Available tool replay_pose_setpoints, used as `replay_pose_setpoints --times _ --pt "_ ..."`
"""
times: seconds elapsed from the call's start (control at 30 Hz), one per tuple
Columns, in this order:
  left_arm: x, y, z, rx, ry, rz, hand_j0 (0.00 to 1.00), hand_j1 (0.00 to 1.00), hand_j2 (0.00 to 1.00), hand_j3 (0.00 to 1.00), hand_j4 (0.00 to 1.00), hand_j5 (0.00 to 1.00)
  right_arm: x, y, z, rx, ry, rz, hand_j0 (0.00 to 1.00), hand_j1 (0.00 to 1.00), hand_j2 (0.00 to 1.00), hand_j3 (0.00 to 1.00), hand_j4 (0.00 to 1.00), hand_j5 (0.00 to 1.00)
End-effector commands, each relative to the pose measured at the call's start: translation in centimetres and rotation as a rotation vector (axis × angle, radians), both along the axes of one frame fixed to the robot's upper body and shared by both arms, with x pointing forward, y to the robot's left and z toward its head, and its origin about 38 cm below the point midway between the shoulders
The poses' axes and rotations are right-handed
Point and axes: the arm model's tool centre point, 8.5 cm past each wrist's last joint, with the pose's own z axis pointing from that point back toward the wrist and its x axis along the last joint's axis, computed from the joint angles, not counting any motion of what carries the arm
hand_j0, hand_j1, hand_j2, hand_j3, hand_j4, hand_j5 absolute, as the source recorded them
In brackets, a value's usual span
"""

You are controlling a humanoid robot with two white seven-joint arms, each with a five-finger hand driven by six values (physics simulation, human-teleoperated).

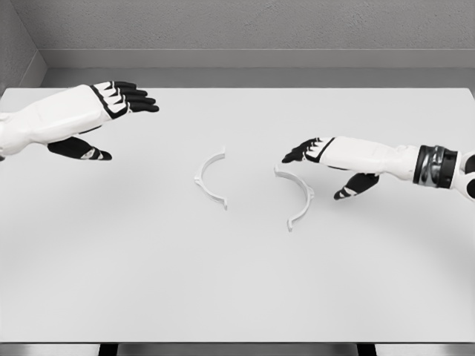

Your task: Assemble PVC drainage pipe clamps

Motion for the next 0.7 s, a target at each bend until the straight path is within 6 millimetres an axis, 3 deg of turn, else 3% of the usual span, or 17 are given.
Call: replay_pose_setpoints --times 0.0,0.03,0.17,0.27,0.33,0.47,0.57,0.67 --pt "0.0 0.0 0.2 -0.006 -0.001 0.000 1.00 1.00 1.00 1.00 1.00 1.00 0.0 0.0 0.1 0.007 0.001 -0.002 1.00 1.00 1.00 1.00 1.00 1.00" --pt "0.2 -0.2 1.0 -0.008 -0.023 -0.006 1.00 1.00 1.00 1.00 1.00 1.00 0.1 -0.1 0.2 0.007 -0.001 -0.004 1.00 1.00 1.00 1.00 1.00 1.00" --pt "0.3 -0.5 1.3 -0.009 -0.030 -0.011 1.00 1.00 1.00 1.00 1.00 1.00 0.0 0.0 0.1 0.007 0.001 -0.002 1.00 1.00 1.00 1.00 1.00 1.00" --pt "0.3 -2.3 -0.9 0.025 -0.006 -0.050 1.00 1.00 1.00 1.00 1.00 1.00 0.0 0.2 -0.1 0.012 0.005 -0.001 1.00 1.00 1.00 1.00 1.00 1.00" --pt "0.3 -2.4 -1.1 0.036 -0.005 -0.052 1.00 1.00 1.00 1.00 1.00 1.00 0.0 0.9 -0.2 0.026 0.006 0.011 1.00 1.00 1.00 1.00 1.00 1.00" --pt "0.5 -5.1 -2.7 0.074 -0.035 -0.098 1.00 1.00 1.00 1.00 1.00 1.00 -0.1 2.3 -0.6 0.052 0.013 0.031 1.00 1.00 1.00 1.00 1.00 1.00" --pt "0.7 -5.4 -2.5 0.102 -0.061 -0.103 1.00 1.00 1.00 1.00 1.00 1.00 -0.4 2.6 -1.2 0.056 0.028 0.035 1.00 1.00 1.00 1.00 1.00 1.00" --pt "0.9 -7.3 -2.0 0.066 -0.080 -0.137 1.00 1.00 1.00 1.00 1.00 1.00 -0.6 2.6 -1.6 0.049 0.040 0.039 1.00 1.00 1.00 1.00 1.00 1.00"
